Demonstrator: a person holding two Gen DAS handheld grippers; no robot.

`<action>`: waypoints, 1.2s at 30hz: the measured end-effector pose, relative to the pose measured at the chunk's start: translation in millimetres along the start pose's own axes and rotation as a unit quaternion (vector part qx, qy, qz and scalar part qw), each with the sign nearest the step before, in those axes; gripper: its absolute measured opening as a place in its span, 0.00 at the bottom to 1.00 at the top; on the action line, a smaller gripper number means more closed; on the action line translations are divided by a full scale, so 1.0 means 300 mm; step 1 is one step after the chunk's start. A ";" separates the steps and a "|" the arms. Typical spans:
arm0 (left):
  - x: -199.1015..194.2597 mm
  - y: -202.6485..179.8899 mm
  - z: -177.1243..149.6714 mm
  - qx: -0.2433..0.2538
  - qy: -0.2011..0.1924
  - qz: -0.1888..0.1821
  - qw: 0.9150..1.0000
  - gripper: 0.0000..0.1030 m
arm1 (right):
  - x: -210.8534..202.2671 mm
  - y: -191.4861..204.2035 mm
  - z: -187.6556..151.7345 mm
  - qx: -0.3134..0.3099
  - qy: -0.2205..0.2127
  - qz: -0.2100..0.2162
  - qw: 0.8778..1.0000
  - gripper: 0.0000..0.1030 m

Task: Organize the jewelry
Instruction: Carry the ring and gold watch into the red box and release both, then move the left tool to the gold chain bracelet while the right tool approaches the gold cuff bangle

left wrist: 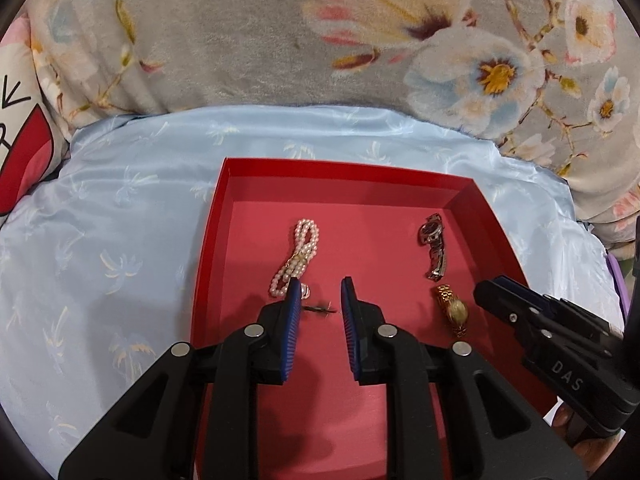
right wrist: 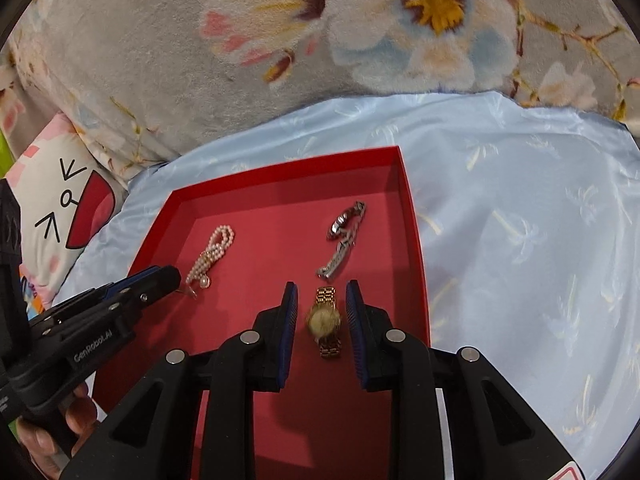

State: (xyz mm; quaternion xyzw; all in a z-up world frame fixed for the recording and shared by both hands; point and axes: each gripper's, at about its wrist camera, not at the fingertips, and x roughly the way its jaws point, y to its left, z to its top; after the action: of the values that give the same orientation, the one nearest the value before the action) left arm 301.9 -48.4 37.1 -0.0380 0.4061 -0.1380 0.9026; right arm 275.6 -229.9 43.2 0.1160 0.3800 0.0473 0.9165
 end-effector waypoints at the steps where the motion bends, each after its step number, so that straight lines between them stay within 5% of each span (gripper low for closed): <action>1: 0.000 0.002 -0.002 -0.003 0.000 -0.003 1.000 0.19 | -0.004 -0.004 -0.002 0.002 -0.002 0.002 1.000 0.24; 12: -0.150 0.038 -0.041 -0.014 -0.029 -0.003 0.999 0.37 | -0.231 -0.006 -0.049 0.019 -0.050 0.015 0.998 0.36; 18: -0.280 0.065 -0.179 -0.002 -0.047 0.013 0.999 0.37 | -0.360 0.017 -0.238 0.007 -0.057 -0.006 0.998 0.46; 25: -0.401 0.070 -0.386 0.021 -0.058 0.025 0.998 0.44 | -0.430 0.019 -0.467 0.010 -0.036 -0.025 0.999 0.47; 36: -0.387 0.068 -0.594 0.026 -0.010 0.025 0.999 0.52 | -0.451 0.052 -0.645 0.006 -0.015 -0.030 0.999 0.47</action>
State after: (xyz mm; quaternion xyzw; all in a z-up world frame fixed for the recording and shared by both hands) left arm 100.5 11.3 -1.7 -0.0062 0.3942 -0.1256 0.9104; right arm 43.1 -204.4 7.5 0.1110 0.3697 0.0159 0.9224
